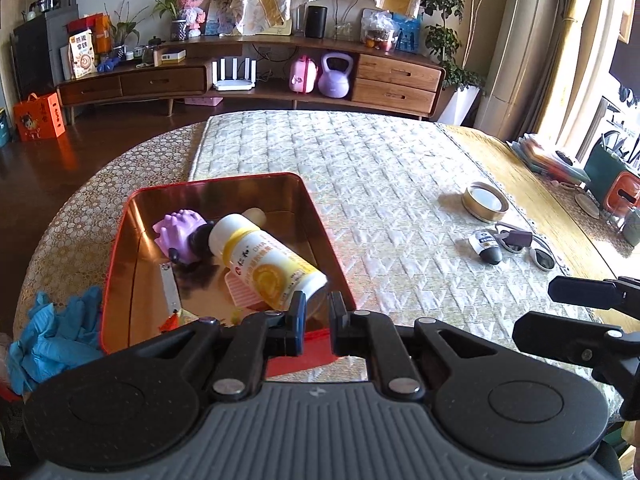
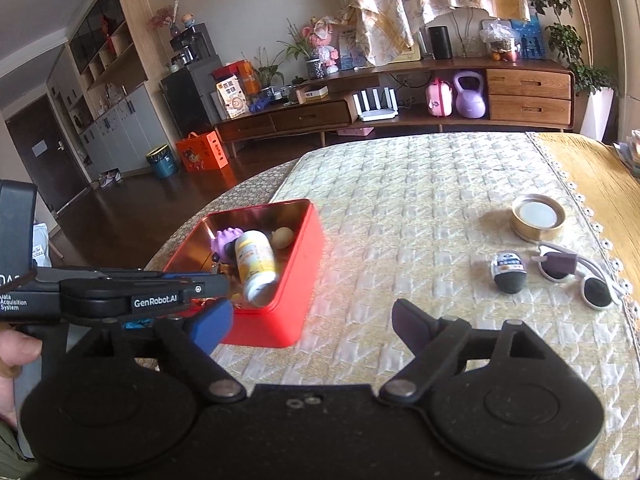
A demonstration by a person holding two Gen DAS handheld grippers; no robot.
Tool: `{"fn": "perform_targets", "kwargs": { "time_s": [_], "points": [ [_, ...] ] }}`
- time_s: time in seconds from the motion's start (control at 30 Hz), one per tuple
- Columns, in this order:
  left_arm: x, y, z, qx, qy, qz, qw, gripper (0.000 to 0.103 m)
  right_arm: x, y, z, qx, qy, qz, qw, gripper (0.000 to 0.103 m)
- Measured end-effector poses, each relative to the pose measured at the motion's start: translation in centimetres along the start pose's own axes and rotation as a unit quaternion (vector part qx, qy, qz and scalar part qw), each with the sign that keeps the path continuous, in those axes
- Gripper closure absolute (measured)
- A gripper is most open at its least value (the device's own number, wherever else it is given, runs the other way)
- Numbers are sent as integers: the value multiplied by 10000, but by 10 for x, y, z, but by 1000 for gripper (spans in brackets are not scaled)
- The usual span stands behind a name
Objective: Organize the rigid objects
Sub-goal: 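Lift both tools out of the red tin back over the table, then grasp black-and-white roll-on bottle with left tool while right tool grasps small purple cylinder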
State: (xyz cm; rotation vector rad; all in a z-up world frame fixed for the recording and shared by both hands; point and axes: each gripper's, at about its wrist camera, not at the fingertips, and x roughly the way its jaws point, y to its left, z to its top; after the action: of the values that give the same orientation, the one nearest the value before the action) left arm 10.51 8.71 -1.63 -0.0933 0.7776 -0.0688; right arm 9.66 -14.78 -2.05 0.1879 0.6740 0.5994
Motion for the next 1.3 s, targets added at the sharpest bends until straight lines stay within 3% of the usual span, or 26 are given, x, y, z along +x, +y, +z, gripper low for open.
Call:
{"fn": "perform_targets", "kwargs": {
  "time_s": [0.07,0.2,0.33,0.43,0.63,0.93,1.3],
  "points": [
    [2,-8,-1,-2,32,-83,10000,89,-8,-10,-3,5,-70,-69,10000,10],
    [7,-30,-4,66,49,-272,9996,70,-23,-31,-9,0,-185,-232,9996,7],
    [11,-48,-4,102,41,-392,9992,39,-36,-55,-11,63,-251,-353,9990,7],
    [14,-61,-4,74,-19,-484,9988,29,-42,-70,-12,92,-294,-450,9985,6],
    [28,-85,4,104,-26,-597,9982,22,-45,-96,-13,2,-303,-695,9971,4],
    [61,-123,13,293,-13,-688,9972,22,-33,-124,-12,-611,-148,-886,9941,0],
    [109,-162,24,490,135,-718,9961,22,-10,-168,-3,-713,1,-1064,9918,1]
  ]
}}
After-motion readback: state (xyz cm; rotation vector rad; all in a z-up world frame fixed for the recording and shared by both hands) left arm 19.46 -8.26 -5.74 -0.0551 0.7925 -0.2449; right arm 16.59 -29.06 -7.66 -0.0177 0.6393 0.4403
